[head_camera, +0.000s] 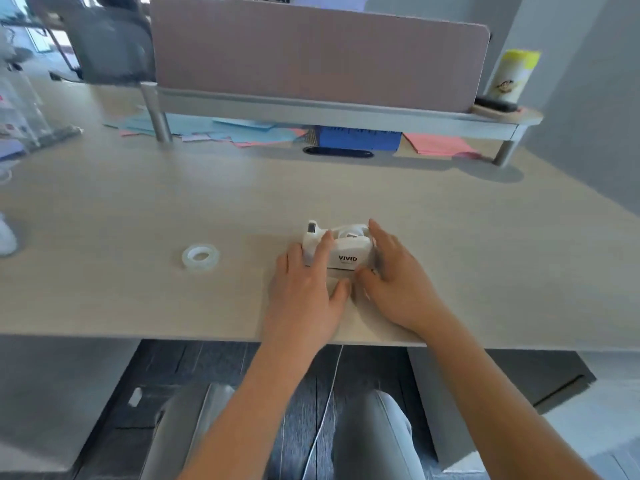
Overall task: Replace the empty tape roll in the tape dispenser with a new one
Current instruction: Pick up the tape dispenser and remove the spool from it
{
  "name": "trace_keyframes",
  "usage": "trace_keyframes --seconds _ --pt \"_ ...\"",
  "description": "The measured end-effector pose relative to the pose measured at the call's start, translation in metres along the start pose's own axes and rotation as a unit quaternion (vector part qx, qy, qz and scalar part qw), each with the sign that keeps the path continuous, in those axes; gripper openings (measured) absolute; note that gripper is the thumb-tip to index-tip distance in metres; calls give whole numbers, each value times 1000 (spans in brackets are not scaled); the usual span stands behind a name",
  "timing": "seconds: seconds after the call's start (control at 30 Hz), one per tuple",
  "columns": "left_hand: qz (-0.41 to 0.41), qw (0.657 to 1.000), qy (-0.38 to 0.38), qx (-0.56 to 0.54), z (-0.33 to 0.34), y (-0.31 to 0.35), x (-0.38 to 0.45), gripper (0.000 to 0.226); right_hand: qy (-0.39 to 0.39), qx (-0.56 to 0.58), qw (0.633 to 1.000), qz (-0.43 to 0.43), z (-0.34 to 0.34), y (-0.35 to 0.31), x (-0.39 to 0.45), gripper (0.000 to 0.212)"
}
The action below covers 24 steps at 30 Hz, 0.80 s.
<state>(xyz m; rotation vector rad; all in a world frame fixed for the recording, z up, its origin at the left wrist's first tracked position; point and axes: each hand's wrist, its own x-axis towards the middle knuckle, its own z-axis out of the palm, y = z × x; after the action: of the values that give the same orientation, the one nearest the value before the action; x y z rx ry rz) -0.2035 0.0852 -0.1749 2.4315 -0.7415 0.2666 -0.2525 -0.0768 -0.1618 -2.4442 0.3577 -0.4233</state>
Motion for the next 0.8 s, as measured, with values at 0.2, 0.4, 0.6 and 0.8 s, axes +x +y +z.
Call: trace_keyframes --seconds 0.2,0.4,0.6,0.8 --pt "-3 1000 12 11 1 -1 2 66 118 82 989 -43 -12 -6 15 31" --pt "-3 999 17 28 3 -2 3 66 2 -25 994 -104 -28 -16 49 19" --pt "-13 1000 15 23 4 -3 4 65 -43 -75 988 -132 -41 -26 58 13" --pt "-20 1000 10 10 4 -3 5 63 24 13 994 -109 -29 -12 45 13"
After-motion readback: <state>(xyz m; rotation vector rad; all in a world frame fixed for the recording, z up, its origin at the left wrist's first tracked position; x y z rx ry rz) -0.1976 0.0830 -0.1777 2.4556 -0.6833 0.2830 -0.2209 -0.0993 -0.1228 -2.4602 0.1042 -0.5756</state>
